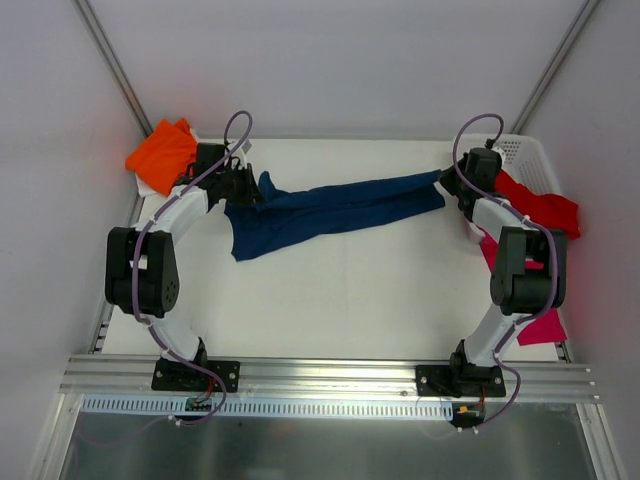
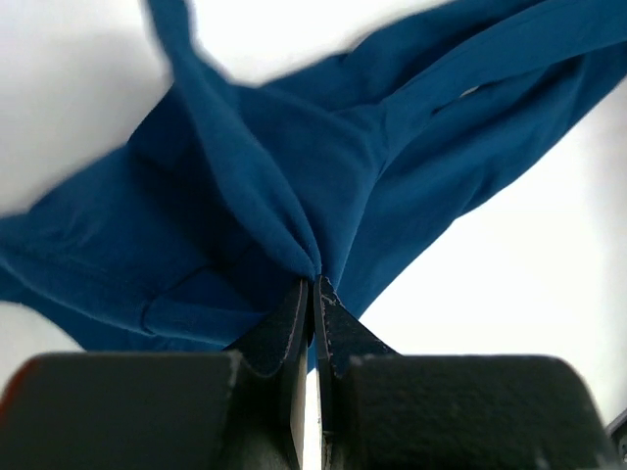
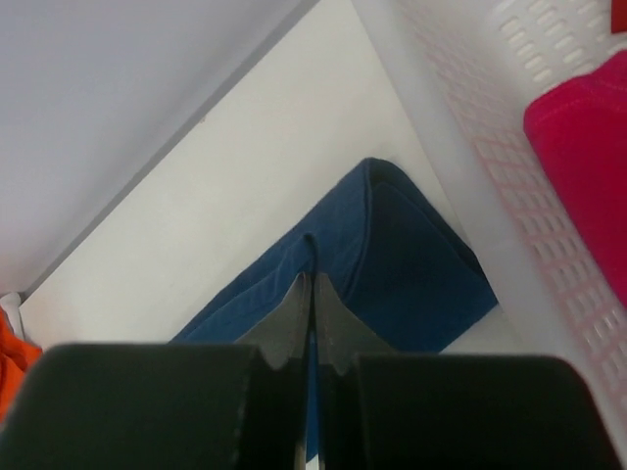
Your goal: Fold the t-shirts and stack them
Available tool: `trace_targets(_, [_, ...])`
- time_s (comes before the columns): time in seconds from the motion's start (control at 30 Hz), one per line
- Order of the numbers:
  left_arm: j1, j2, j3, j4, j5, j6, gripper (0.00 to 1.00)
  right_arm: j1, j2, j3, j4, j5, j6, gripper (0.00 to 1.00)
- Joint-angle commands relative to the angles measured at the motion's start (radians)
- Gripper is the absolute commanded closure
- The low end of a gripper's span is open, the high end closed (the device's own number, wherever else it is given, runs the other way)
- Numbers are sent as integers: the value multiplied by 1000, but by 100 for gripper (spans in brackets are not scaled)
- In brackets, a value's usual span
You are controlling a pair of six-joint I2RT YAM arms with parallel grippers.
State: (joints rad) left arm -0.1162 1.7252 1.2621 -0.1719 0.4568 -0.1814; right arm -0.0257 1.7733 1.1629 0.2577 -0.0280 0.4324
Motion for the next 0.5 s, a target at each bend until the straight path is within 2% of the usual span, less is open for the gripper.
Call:
trace_targets(0.0, [-17,-68,-52,8,-59,46,100,-2,-57,-28,46,22,8,100])
trace_targets(0.13, [-23,-102,-115,6,-121,51,100,-2,-66,-81,40,69,5,100])
trace_targets(0.27, [-37,-150,-202,9,-266,49,100,-2,-68,-121,15,112,0,100])
trace_targets(0.47, [-60,-196,-266,8,-329,46,100,-3,-66,-146,-52,198,12,100])
